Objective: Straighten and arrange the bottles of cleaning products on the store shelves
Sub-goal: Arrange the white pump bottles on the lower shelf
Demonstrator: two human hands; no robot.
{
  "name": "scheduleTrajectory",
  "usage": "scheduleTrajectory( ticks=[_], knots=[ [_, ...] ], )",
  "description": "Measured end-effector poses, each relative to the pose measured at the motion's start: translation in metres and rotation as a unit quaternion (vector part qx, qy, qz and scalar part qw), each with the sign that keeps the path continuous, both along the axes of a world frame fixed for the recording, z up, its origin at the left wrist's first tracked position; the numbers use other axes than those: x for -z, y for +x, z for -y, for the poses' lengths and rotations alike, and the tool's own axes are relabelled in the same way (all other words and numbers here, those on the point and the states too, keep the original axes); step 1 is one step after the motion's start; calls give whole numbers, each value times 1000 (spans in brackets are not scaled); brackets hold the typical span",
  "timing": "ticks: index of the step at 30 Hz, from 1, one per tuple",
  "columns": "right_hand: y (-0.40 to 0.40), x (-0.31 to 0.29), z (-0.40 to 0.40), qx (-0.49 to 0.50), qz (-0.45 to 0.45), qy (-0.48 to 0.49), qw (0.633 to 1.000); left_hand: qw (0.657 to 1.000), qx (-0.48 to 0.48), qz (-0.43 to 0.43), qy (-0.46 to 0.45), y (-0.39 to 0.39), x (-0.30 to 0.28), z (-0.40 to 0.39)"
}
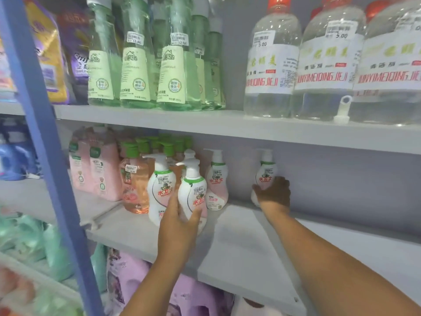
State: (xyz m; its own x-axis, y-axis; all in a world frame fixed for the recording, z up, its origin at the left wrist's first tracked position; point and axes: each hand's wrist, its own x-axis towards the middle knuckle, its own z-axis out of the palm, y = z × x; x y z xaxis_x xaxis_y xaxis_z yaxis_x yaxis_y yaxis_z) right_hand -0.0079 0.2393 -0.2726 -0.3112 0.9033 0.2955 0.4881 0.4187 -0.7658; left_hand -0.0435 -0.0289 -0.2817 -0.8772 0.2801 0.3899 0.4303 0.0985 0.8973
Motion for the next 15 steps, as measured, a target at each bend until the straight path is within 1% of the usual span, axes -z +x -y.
scheduleTrajectory(
  ticks=[2, 6, 10, 12, 15],
  knots=[
    [1, 0, -2, -5, 0, 1, 1000, 999, 13, 5, -31, -7, 3, -1],
    [34, 4, -11, -27, -37, -28, 999, 995, 88, 22, -36, -1, 2, -23],
    [128, 1, 10, -25, -117, -24, 993, 984, 171, 11, -51, 29, -4, -79],
    [182, 0, 21, -5, -120, -2, 993, 978, 202, 7, -59, 52, -10, -115],
    [257, 1, 27, 50, -124, 25, 991, 960, 272, 14, -61, 96, -14, -168]
  ],
)
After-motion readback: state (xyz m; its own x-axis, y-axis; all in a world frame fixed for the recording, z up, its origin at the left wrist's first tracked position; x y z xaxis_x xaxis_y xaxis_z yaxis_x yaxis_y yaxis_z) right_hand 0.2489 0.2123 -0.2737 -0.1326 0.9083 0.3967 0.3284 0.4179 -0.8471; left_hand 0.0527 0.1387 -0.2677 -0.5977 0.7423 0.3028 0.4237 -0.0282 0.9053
